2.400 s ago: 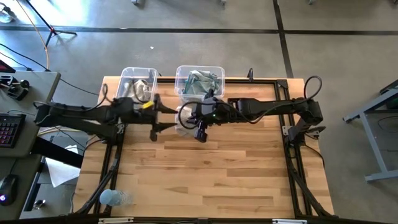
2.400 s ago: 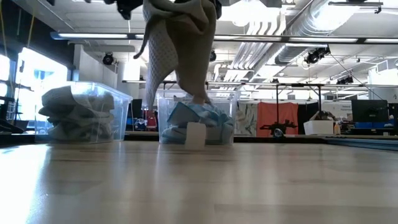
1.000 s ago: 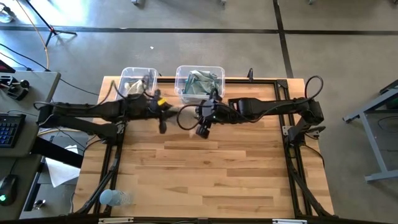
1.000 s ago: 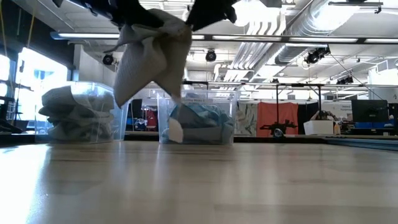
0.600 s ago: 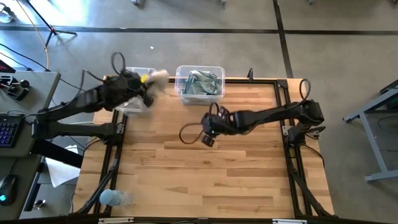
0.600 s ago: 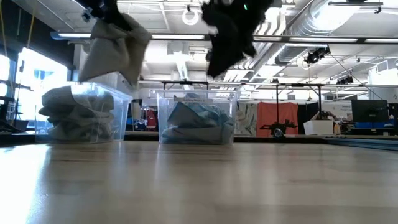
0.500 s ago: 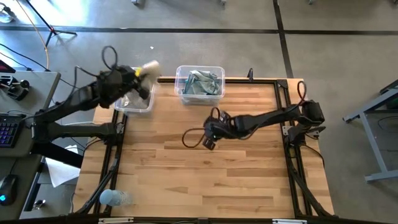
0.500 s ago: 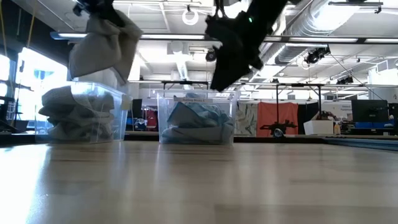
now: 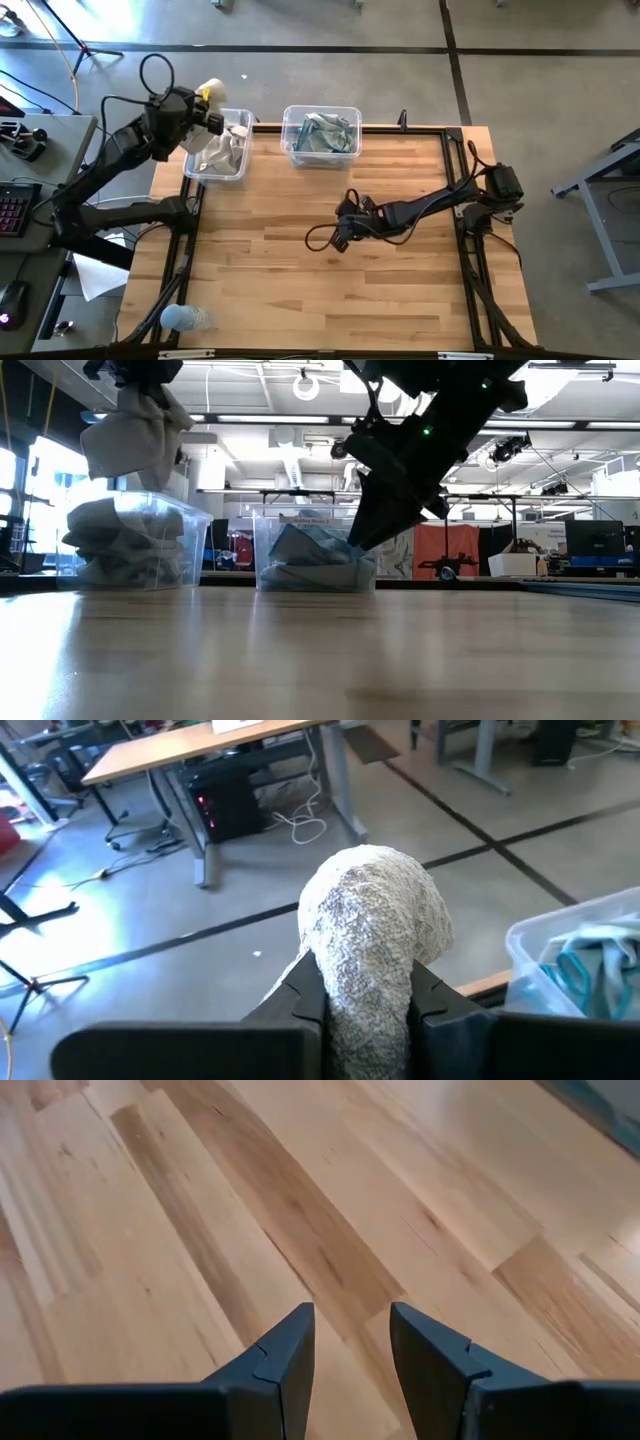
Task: Sort microfiber towel by color & place in baskets
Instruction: Put the brown microfiber cloth into the left transparent bin, then return to Home Position
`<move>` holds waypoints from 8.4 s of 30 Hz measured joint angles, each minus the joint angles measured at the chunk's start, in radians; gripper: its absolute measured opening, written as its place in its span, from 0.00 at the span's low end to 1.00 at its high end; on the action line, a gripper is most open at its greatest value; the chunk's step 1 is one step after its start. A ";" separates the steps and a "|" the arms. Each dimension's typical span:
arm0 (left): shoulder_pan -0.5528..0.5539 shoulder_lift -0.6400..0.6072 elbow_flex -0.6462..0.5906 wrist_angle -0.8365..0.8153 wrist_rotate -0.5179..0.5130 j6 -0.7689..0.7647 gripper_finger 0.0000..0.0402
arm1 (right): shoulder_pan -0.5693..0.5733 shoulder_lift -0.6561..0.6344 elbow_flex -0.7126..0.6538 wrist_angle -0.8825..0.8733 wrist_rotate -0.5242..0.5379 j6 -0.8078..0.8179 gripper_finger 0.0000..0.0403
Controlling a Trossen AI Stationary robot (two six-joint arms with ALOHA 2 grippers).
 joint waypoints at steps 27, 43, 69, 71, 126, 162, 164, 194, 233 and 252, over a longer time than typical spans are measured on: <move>0.172 0.230 -0.238 0.090 0.117 -0.202 0.09 | 0.033 0.000 0.000 0.008 0.042 0.007 0.31; 0.250 0.228 -0.471 0.295 0.316 -0.256 0.14 | 0.050 0.000 0.000 0.007 0.051 0.029 0.31; 0.249 0.126 -0.343 0.093 0.369 -0.188 0.42 | 0.049 0.000 0.001 0.007 0.078 0.036 0.31; 0.249 0.127 -0.343 0.079 0.376 -0.168 0.42 | 0.049 0.000 0.001 0.007 0.078 0.036 0.31; 0.241 0.219 -0.239 -0.039 0.336 -0.128 0.43 | 0.046 0.000 0.001 0.008 0.086 0.032 0.31; 0.139 0.260 -0.193 -0.188 0.001 0.147 0.42 | 0.042 0.000 0.001 0.020 0.087 0.040 0.31; 0.129 0.307 -0.193 -0.211 -0.023 0.109 0.42 | 0.042 0.000 0.001 0.024 0.087 0.034 0.31; 0.187 0.286 -0.194 -0.262 0.247 0.052 0.42 | 0.042 0.000 0.001 0.024 0.087 0.032 0.31; -0.664 -0.383 -0.894 0.776 0.632 0.049 0.42 | 0.042 0.000 0.001 0.040 0.087 0.051 0.31; -0.729 -0.836 -1.067 0.744 0.706 0.054 0.42 | 0.042 0.000 0.001 0.038 0.087 0.065 0.31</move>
